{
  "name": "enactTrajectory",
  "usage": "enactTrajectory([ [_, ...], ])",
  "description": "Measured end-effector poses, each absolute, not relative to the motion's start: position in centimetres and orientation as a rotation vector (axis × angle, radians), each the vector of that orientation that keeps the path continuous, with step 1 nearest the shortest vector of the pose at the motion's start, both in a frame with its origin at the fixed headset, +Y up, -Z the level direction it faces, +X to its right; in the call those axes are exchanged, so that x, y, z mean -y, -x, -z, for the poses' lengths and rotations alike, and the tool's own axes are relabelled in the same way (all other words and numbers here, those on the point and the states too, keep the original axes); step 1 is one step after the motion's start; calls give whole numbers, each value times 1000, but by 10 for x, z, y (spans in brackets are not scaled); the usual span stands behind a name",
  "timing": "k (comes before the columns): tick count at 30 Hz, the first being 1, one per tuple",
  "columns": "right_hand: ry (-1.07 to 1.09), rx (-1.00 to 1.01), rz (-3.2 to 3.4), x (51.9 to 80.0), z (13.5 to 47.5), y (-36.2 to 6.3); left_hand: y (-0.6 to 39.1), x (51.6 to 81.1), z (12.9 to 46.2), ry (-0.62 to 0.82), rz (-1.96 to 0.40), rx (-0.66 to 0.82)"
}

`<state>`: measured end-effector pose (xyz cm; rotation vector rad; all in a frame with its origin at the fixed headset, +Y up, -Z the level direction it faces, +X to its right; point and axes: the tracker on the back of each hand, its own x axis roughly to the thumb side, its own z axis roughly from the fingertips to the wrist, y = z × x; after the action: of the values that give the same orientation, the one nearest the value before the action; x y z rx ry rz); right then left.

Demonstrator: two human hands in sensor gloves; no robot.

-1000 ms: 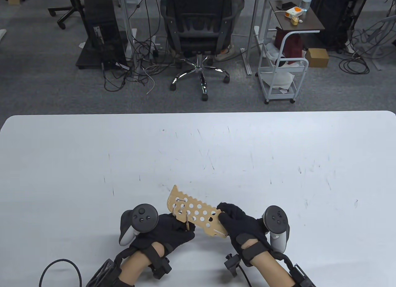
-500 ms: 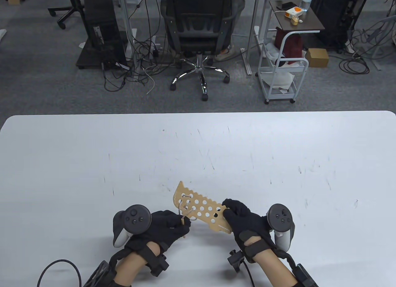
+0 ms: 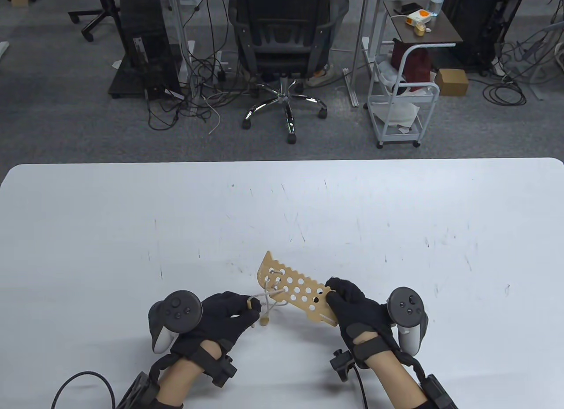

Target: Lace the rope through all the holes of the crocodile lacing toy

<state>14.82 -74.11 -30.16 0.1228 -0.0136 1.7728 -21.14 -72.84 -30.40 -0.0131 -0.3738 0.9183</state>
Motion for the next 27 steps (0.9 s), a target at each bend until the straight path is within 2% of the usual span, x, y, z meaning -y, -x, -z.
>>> enactTrajectory([
  [27,44,61,-1825,757,321,-182,265,709,307,-228,-1086,196],
])
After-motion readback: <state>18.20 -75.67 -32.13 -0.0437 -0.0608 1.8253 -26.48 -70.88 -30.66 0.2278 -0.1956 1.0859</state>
